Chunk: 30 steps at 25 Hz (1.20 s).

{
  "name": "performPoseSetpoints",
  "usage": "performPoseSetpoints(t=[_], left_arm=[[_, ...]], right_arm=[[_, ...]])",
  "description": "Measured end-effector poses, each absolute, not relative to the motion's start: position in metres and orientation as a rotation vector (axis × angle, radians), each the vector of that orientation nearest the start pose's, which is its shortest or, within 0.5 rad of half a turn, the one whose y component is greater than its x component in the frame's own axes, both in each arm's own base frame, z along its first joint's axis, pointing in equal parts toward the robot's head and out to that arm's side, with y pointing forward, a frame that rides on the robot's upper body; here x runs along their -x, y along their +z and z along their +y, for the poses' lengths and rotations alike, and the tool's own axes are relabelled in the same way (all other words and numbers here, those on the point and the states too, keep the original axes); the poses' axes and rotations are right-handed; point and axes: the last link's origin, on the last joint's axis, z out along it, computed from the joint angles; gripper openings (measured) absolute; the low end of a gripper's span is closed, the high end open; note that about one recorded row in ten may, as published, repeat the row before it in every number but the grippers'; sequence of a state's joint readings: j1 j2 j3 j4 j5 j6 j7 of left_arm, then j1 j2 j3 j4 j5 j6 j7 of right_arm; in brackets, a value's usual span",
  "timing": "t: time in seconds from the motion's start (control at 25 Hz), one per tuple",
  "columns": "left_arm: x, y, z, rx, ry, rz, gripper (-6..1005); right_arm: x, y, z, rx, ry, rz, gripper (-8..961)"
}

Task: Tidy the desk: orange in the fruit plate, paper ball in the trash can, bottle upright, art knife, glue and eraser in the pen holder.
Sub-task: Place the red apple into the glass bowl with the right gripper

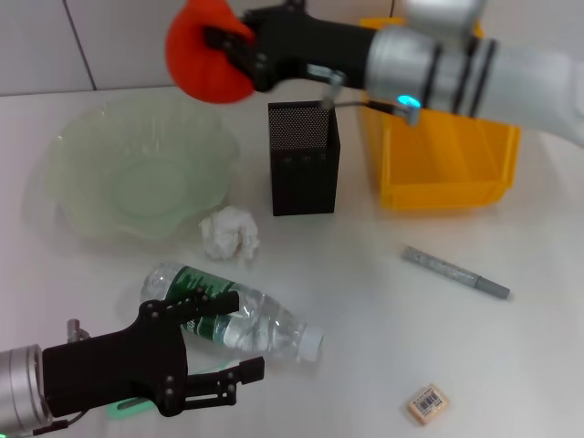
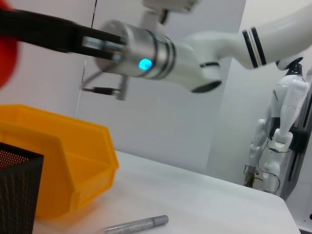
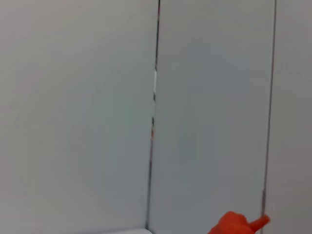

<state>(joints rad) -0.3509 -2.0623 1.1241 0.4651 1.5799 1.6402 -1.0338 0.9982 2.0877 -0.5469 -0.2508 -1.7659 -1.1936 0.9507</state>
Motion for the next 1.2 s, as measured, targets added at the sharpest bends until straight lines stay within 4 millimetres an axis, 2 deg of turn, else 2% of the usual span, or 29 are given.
performPoseSetpoints(t=[0.2,0.48,0.72,1.2], left_arm=[[0.270,-0.046,0.251,2.826,-0.990,-0.436,856],[0.270,-0.047,0.251,2.826,-0.989,-0.436,856],[0.269,-0.047,0.251,2.829,-0.991,-0.427,856],[0.268,-0.047,0.251,2.831,-0.995,-0.417,855]], right_arm=[[-0.090,-0.065,0.453,2.533,0.793,0.149,48],[-0.068,-0.085,0.458,2.603,0.642,0.108,38],[-0.065,-0.092,0.464,2.580,0.559,0.132,39],[-0.068,-0.096,0.462,2.592,0.548,0.154,256]])
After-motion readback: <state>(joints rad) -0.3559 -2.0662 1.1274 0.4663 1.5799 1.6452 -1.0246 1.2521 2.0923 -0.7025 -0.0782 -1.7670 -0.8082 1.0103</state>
